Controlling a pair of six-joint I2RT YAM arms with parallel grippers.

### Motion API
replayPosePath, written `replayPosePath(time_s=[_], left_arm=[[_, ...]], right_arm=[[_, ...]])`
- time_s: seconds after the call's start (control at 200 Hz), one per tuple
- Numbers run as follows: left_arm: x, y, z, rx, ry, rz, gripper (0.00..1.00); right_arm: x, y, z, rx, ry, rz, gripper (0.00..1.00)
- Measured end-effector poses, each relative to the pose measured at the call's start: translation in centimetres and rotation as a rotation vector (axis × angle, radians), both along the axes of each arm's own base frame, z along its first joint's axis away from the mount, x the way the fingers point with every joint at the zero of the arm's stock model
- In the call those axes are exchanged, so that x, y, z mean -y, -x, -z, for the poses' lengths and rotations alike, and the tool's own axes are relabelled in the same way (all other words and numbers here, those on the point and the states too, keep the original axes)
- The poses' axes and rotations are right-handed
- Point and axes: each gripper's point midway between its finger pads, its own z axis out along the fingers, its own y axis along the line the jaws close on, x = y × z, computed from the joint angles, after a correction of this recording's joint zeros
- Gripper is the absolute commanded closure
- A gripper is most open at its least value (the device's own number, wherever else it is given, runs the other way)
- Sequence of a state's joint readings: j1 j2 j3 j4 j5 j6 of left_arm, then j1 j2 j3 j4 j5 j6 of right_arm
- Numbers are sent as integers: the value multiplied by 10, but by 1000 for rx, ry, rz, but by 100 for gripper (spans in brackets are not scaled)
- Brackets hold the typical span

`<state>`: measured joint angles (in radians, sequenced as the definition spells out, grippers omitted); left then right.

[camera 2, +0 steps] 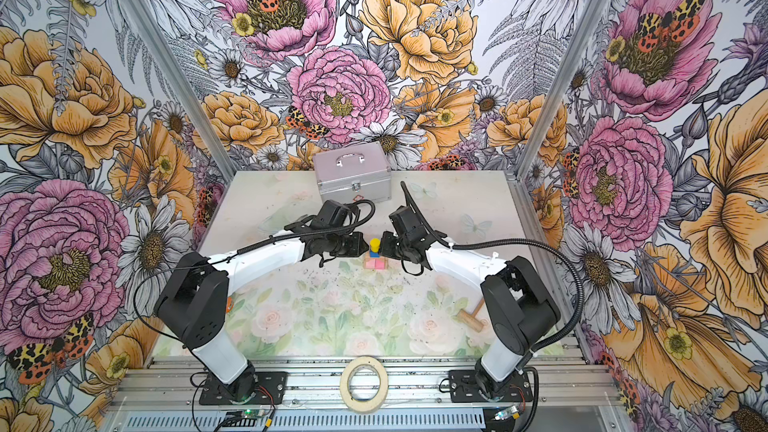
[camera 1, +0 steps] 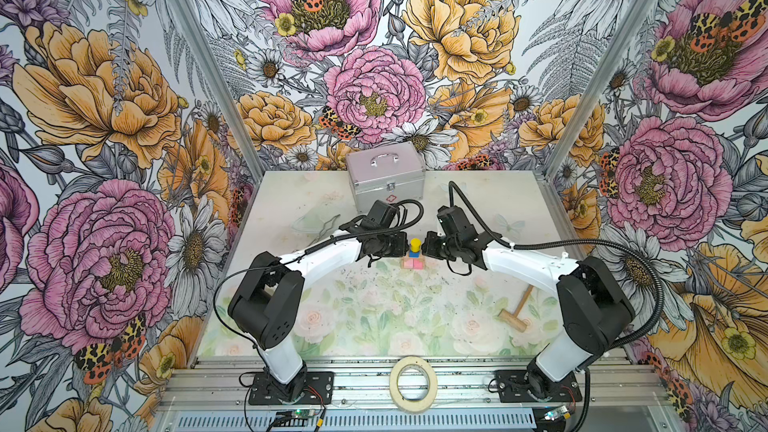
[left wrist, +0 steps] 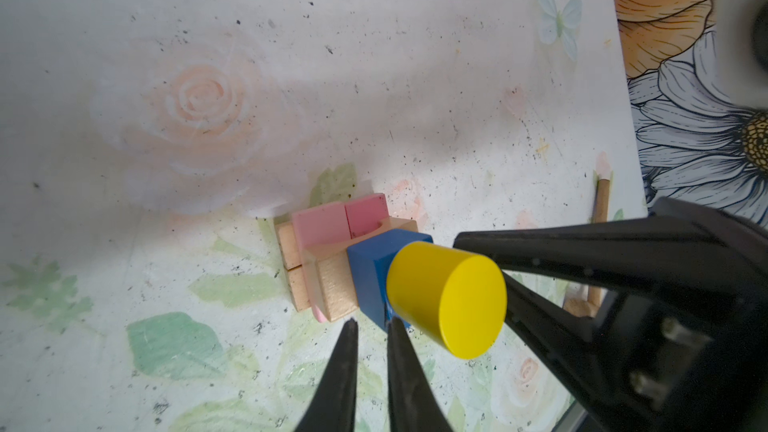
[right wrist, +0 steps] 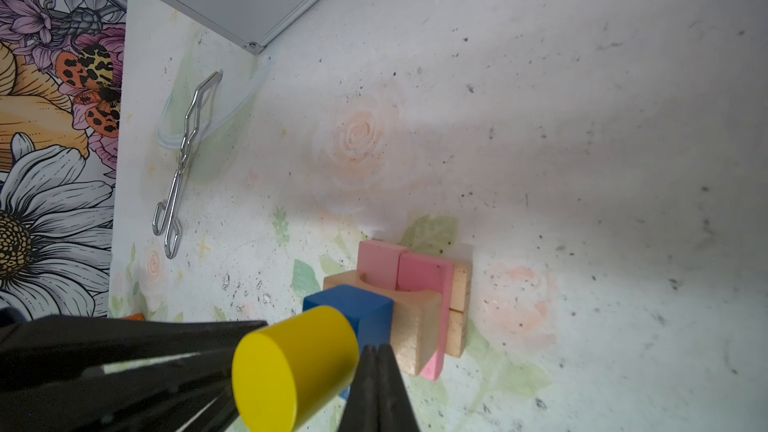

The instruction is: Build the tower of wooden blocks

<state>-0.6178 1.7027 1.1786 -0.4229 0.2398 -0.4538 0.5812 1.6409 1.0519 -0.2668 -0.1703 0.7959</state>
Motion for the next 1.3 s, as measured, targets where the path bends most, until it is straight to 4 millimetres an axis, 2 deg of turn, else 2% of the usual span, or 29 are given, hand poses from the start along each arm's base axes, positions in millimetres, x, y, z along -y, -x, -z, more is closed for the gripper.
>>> replayPosePath(time_s=[1.301], left_arm=[[-2,-2,0,6,-9,-10,83]], right_arm=[[2,-6,-5,20,1,16,100]])
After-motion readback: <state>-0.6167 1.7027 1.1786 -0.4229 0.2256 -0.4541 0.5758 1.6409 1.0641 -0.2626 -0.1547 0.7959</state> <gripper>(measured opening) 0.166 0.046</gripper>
